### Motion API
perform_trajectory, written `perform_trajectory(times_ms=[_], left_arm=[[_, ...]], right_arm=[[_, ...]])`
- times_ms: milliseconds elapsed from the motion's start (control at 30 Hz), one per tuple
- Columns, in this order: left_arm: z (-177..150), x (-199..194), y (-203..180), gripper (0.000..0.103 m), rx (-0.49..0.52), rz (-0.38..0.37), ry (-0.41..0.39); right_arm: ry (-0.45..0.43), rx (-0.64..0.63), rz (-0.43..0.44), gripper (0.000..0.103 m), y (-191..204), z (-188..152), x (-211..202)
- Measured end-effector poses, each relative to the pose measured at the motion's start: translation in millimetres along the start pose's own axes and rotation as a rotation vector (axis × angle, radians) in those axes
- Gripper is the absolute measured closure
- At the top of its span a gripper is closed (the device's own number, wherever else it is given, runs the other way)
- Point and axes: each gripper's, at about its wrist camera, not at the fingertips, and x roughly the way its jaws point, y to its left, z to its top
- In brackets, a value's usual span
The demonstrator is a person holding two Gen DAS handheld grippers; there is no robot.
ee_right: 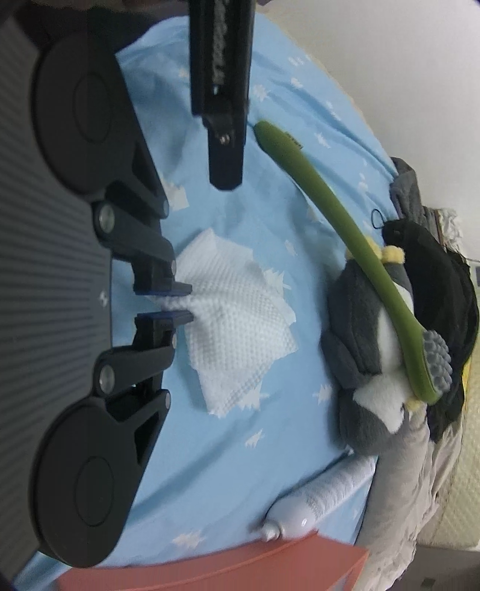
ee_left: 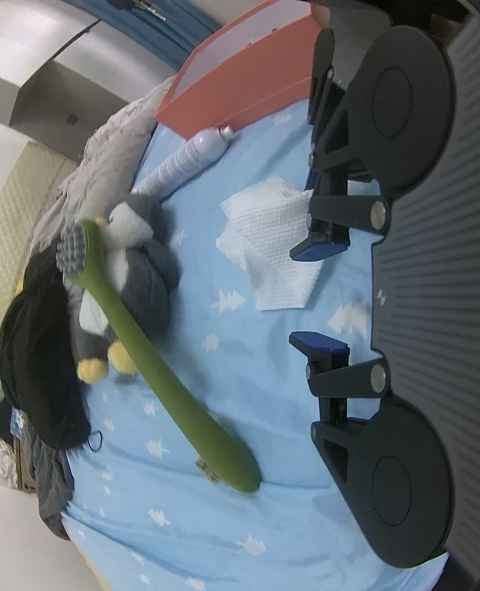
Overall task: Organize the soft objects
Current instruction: 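Lift white wet wipe with right gripper and carry it over pink box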
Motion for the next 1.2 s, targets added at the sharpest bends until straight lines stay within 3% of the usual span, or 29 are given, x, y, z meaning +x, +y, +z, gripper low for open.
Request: perform_trajectory(times_ms=[533,1067,1200], left_arm=[[-5.5,-23.7,-65.4,0.055,0.124,-0.107,0.027],[28.1,-54.2,-155.2,0.055,0.295,-0.242,-0.057],[41.3,-61.0,-172.7,0.055,0.296,-0.282,-0.078]], right_arm=[[-0.116,0.127,-0.082,0.091,-32.1,-19.0,-97.7],[-0.28,0.21,-0.199,0.091,-70.1,-14.4,-175.5],[-0.326,0.218,-0.233,0.091,-82.7,-5.3,-193.1]])
